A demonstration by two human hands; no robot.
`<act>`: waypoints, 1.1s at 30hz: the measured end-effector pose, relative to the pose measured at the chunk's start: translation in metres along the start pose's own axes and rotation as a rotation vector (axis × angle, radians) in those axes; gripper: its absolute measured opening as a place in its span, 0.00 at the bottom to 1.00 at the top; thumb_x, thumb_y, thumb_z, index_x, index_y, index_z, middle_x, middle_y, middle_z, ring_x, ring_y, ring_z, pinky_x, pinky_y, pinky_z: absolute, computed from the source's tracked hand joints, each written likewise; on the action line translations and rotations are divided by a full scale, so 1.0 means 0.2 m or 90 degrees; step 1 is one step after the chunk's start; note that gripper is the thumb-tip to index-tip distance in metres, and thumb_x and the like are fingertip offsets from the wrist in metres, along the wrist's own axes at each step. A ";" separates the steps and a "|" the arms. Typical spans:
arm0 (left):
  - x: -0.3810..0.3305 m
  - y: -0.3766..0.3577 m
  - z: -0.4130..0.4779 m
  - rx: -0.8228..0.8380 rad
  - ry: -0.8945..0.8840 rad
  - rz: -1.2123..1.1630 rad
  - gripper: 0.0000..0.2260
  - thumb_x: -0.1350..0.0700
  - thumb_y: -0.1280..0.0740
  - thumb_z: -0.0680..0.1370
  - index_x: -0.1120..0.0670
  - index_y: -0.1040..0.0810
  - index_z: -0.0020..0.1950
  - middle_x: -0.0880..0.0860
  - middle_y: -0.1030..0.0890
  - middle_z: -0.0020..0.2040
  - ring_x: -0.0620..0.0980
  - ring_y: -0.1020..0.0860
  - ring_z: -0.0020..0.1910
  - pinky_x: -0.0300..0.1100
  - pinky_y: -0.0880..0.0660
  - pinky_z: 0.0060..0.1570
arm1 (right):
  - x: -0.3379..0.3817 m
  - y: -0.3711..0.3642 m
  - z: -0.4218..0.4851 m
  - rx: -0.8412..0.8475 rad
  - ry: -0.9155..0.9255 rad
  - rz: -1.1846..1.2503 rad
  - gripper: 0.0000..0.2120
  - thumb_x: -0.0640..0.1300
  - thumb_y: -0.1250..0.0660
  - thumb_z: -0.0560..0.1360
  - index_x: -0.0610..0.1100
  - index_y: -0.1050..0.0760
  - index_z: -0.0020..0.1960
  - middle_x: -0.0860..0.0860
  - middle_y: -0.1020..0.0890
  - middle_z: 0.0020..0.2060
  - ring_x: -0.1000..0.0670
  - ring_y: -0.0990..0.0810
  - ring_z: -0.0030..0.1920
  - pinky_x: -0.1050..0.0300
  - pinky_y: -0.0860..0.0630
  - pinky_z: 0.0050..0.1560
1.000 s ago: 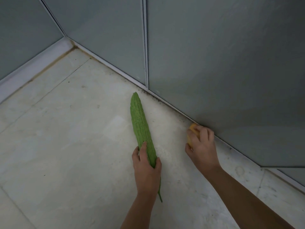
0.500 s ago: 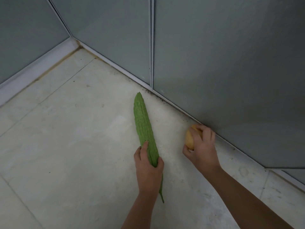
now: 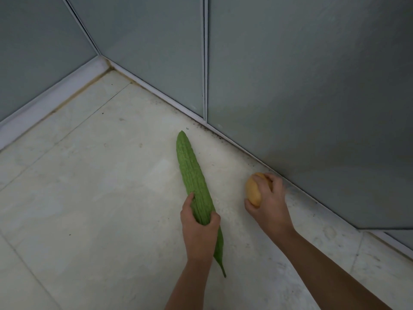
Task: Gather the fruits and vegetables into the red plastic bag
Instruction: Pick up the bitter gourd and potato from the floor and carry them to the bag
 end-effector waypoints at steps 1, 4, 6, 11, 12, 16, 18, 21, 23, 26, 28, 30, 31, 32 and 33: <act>0.00 0.01 0.00 -0.005 0.000 -0.005 0.29 0.61 0.30 0.71 0.45 0.36 0.69 0.52 0.26 0.61 0.50 0.24 0.54 0.49 0.23 0.53 | 0.01 0.00 0.00 0.001 -0.004 0.008 0.28 0.41 0.28 0.68 0.45 0.32 0.66 0.43 0.37 0.63 0.43 0.38 0.64 0.58 0.35 0.55; -0.01 0.02 -0.01 -0.013 -0.002 -0.016 0.29 0.62 0.30 0.71 0.46 0.35 0.69 0.52 0.25 0.60 0.49 0.23 0.52 0.46 0.23 0.51 | 0.03 -0.01 -0.02 0.012 -0.008 0.035 0.28 0.41 0.28 0.67 0.46 0.32 0.65 0.44 0.37 0.63 0.45 0.37 0.63 0.58 0.35 0.54; -0.02 0.03 -0.02 -0.017 0.006 -0.026 0.29 0.61 0.30 0.71 0.45 0.35 0.69 0.52 0.25 0.59 0.49 0.23 0.52 0.48 0.23 0.51 | 0.06 -0.01 -0.03 0.017 -0.008 0.061 0.27 0.41 0.28 0.67 0.47 0.32 0.65 0.45 0.37 0.63 0.46 0.37 0.63 0.58 0.35 0.54; -0.03 0.05 -0.05 -0.037 0.027 -0.060 0.29 0.61 0.31 0.71 0.43 0.34 0.68 0.53 0.24 0.58 0.50 0.22 0.51 0.50 0.22 0.50 | 0.14 0.03 -0.03 0.017 0.005 0.119 0.28 0.42 0.28 0.67 0.47 0.32 0.65 0.49 0.37 0.62 0.50 0.36 0.62 0.61 0.36 0.56; -0.04 0.05 -0.05 -0.037 0.026 -0.066 0.29 0.62 0.31 0.71 0.44 0.34 0.68 0.53 0.24 0.58 0.50 0.22 0.50 0.48 0.22 0.48 | 0.16 0.04 -0.03 0.013 0.006 0.131 0.28 0.42 0.28 0.67 0.48 0.32 0.65 0.49 0.37 0.61 0.51 0.36 0.62 0.61 0.36 0.56; -0.11 0.05 -0.06 -0.030 0.009 -0.091 0.28 0.63 0.32 0.72 0.45 0.34 0.68 0.52 0.23 0.55 0.46 0.21 0.47 0.41 0.22 0.43 | 0.24 0.10 -0.02 -0.014 0.010 0.180 0.27 0.41 0.27 0.66 0.47 0.31 0.64 0.53 0.37 0.59 0.53 0.35 0.60 0.62 0.35 0.57; -0.14 0.05 -0.07 -0.024 0.003 -0.104 0.28 0.63 0.32 0.72 0.45 0.34 0.68 0.49 0.22 0.53 0.42 0.21 0.44 0.38 0.22 0.40 | 0.27 0.13 -0.01 -0.020 0.007 0.201 0.27 0.41 0.27 0.66 0.48 0.31 0.64 0.54 0.37 0.58 0.56 0.35 0.59 0.68 0.36 0.56; -0.20 0.08 -0.08 -0.032 -0.002 -0.126 0.27 0.65 0.32 0.72 0.45 0.33 0.67 0.45 0.23 0.48 0.36 0.22 0.37 0.32 0.24 0.34 | 0.32 0.18 0.00 -0.031 0.014 0.227 0.27 0.41 0.27 0.66 0.49 0.31 0.63 0.56 0.37 0.57 0.62 0.36 0.55 0.81 0.40 0.51; -0.23 0.10 -0.08 -0.038 -0.005 -0.139 0.26 0.66 0.32 0.72 0.45 0.32 0.66 0.44 0.23 0.47 0.35 0.22 0.36 0.31 0.25 0.32 | 0.35 0.20 0.01 -0.037 0.017 0.237 0.27 0.41 0.27 0.66 0.50 0.30 0.63 0.56 0.37 0.56 0.65 0.35 0.52 0.83 0.41 0.48; -0.29 0.13 -0.09 -0.044 -0.016 -0.148 0.26 0.66 0.32 0.72 0.45 0.32 0.65 0.44 0.23 0.45 0.35 0.22 0.34 0.30 0.26 0.31 | 0.41 0.23 0.02 -0.036 0.029 0.238 0.27 0.41 0.27 0.66 0.50 0.30 0.62 0.56 0.37 0.56 0.63 0.35 0.52 0.84 0.41 0.48; -0.33 0.16 -0.09 -0.047 -0.025 -0.150 0.26 0.66 0.33 0.72 0.45 0.32 0.65 0.44 0.22 0.44 0.36 0.22 0.34 0.30 0.26 0.31 | 0.46 0.25 0.04 -0.028 0.046 0.239 0.27 0.41 0.27 0.66 0.50 0.31 0.63 0.56 0.37 0.56 0.65 0.36 0.52 0.83 0.41 0.49; -0.37 0.18 -0.09 -0.050 -0.030 -0.153 0.26 0.66 0.32 0.72 0.45 0.32 0.65 0.43 0.22 0.45 0.36 0.21 0.35 0.31 0.26 0.31 | 0.51 0.28 0.06 -0.025 0.072 0.236 0.27 0.41 0.27 0.66 0.50 0.30 0.63 0.56 0.37 0.57 0.69 0.36 0.54 0.83 0.40 0.50; -0.40 0.19 -0.09 -0.049 -0.033 -0.155 0.26 0.66 0.32 0.72 0.45 0.32 0.64 0.43 0.22 0.45 0.37 0.21 0.35 0.31 0.25 0.31 | 0.54 0.30 0.08 -0.023 0.084 0.234 0.27 0.41 0.26 0.66 0.50 0.30 0.63 0.57 0.37 0.56 0.71 0.37 0.55 0.82 0.40 0.50; -0.43 0.20 -0.08 -0.048 -0.036 -0.157 0.26 0.65 0.32 0.72 0.44 0.31 0.64 0.43 0.22 0.45 0.37 0.21 0.35 0.32 0.25 0.32 | 0.57 0.33 0.09 -0.022 0.095 0.235 0.27 0.42 0.26 0.66 0.50 0.30 0.63 0.57 0.37 0.56 0.72 0.37 0.55 0.82 0.40 0.50; -0.46 0.20 -0.08 -0.048 -0.038 -0.160 0.25 0.65 0.32 0.72 0.44 0.31 0.64 0.43 0.22 0.45 0.38 0.21 0.35 0.33 0.25 0.32 | 0.60 0.35 0.10 -0.022 0.105 0.237 0.27 0.41 0.26 0.66 0.51 0.31 0.62 0.58 0.36 0.55 0.72 0.38 0.55 0.82 0.40 0.50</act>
Point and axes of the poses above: each hand's wrist, its own z-axis towards the middle knuckle, its own y-axis out of the back of the hand, x = y × z, the point moved 6 cm from there along z, towards the middle knuckle
